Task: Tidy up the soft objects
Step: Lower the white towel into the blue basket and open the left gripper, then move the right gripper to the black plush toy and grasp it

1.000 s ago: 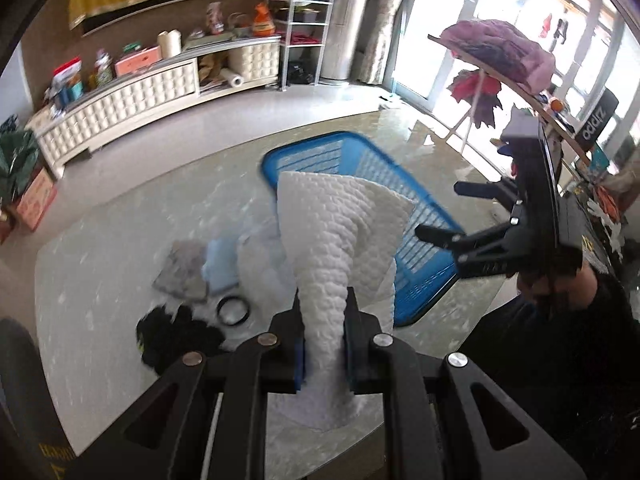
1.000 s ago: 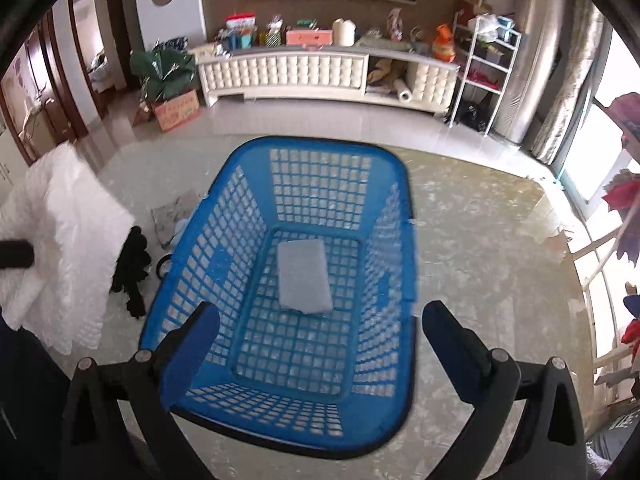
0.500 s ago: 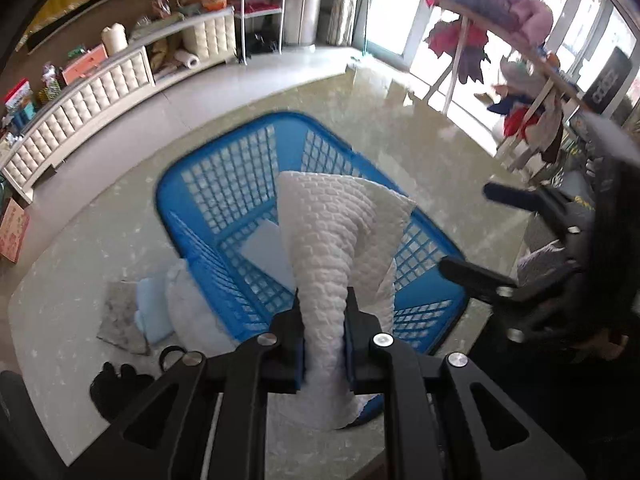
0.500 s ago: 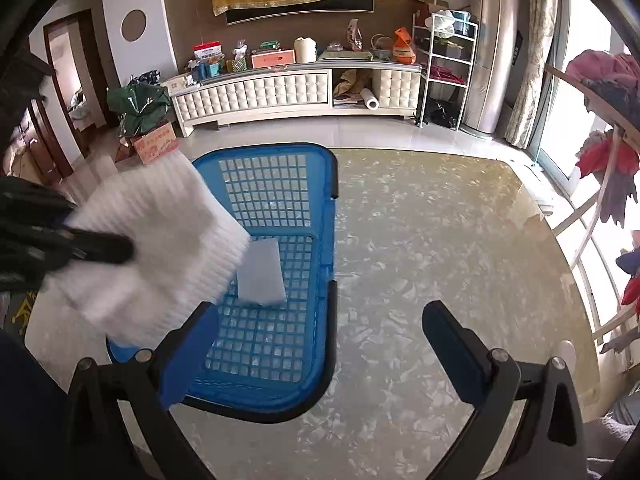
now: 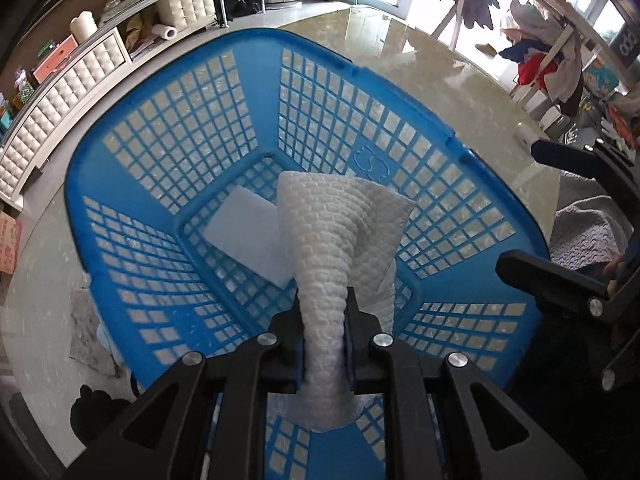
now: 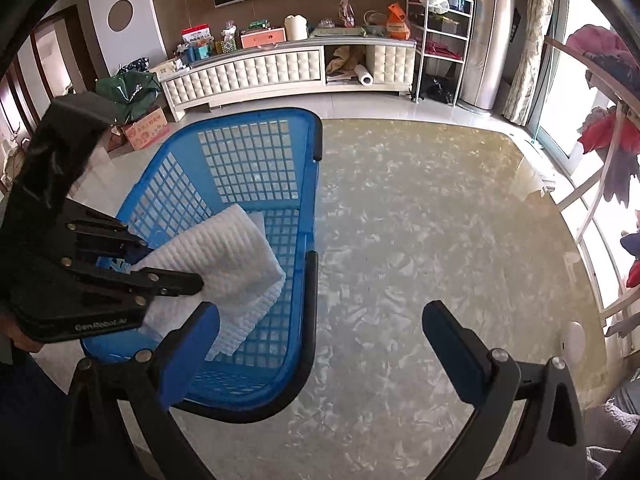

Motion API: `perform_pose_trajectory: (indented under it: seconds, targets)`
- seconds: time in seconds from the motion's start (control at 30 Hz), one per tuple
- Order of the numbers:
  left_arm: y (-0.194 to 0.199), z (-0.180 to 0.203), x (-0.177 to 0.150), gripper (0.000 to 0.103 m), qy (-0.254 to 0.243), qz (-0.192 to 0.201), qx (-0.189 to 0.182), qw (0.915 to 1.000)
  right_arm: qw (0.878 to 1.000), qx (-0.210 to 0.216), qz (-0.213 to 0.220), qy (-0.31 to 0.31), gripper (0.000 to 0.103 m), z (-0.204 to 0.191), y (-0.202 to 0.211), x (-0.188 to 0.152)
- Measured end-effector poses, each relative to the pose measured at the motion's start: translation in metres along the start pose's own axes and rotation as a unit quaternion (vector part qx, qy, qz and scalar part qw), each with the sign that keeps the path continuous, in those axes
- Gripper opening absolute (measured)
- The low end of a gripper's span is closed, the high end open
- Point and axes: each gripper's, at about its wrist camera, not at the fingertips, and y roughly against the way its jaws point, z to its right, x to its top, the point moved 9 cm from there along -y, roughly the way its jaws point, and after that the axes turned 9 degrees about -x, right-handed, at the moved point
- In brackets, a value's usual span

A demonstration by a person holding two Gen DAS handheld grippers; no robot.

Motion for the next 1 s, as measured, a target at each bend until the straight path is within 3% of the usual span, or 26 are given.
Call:
perform_pose_trajectory:
  seconds: [0.2,0.27,0.37,0.43,0.73,1.0]
  targets:
    - [-0.007,0.001,0.002,0.022,-0.011,-0.009,0.011,0.9998,1.0,0.002,-0.001,0.0,0.102,0.0,0.002,-0.001]
    - [-0.008,0.003,0.003,0.043,-0.015,-0.009,0.018,0.9997,1.0,0.002,0.001,0.0,0.102,0.001,0.003,-0.001]
    - [-0.007,0.006,0.004,0.066,-0.032,-0.008,0.024,0.9992,1.0,0.004,0.006,-0.001,0.102,0.001,0.006,0.0]
    - [0.0,0.008,0.006,0.075,-0.05,0.006,0.04,0.9979,1.0,0.005,0.01,-0.001,0.102,-0.001,0.008,0.001]
    - [0.072,0.0,0.007,0.079,-0.056,0.096,0.082,0.9904,0.998,0.006,0.067,0.01,0.102,-0.019,0.039,0.013]
    - [0.149,-0.029,-0.037,0.081,-0.022,0.175,0.103,0.979,0.992,0.057,0.112,-0.014,0.102,-0.05,0.07,0.021]
